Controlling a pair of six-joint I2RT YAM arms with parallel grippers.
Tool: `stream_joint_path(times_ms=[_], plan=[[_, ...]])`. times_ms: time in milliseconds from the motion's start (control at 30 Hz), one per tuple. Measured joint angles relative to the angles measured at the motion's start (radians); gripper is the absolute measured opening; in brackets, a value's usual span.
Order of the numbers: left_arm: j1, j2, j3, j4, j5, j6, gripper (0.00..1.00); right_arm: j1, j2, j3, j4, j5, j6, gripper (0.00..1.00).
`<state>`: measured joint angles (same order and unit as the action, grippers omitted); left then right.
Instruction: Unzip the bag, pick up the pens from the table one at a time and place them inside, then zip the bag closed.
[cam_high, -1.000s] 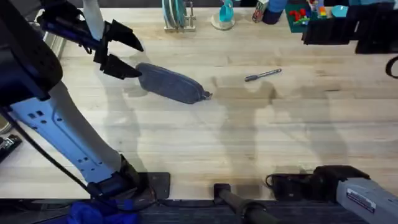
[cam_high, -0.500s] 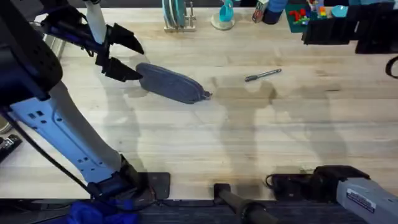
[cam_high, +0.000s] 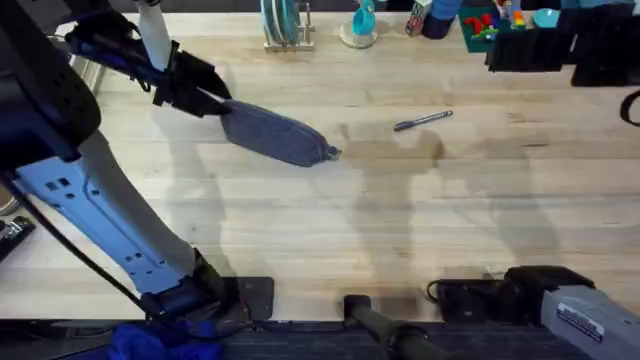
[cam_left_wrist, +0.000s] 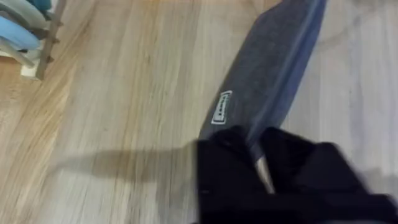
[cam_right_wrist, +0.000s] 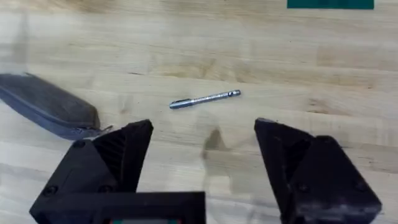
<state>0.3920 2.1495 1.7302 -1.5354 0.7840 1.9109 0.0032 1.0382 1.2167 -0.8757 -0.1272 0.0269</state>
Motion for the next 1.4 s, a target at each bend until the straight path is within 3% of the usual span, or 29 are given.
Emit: stream_joint_path(times_ms=[33, 100, 900, 1400], plan=[[0.000, 0.000, -0.001, -0.004, 0.000, 0.001, 0.097, 0.000, 0.000, 0.000, 0.000, 0.000, 0.000, 0.997], [-0.002, 0.000, -0.002, -0.004, -0.001, 0.002, 0.048, 0.000, 0.000, 0.000, 0.000, 0.000, 0.000, 0.997], [-0.002, 0.000, -0.003, 0.010, 0.000, 0.002, 0.044, 0.000, 0.000, 0.000, 0.006, -0.009, 0.000, 0.997], [-0.002, 0.000, -0.003, 0.010, 0.000, 0.002, 0.044, 0.008, 0.185, 0.003, -0.068, -0.298, -0.252, 0.998]])
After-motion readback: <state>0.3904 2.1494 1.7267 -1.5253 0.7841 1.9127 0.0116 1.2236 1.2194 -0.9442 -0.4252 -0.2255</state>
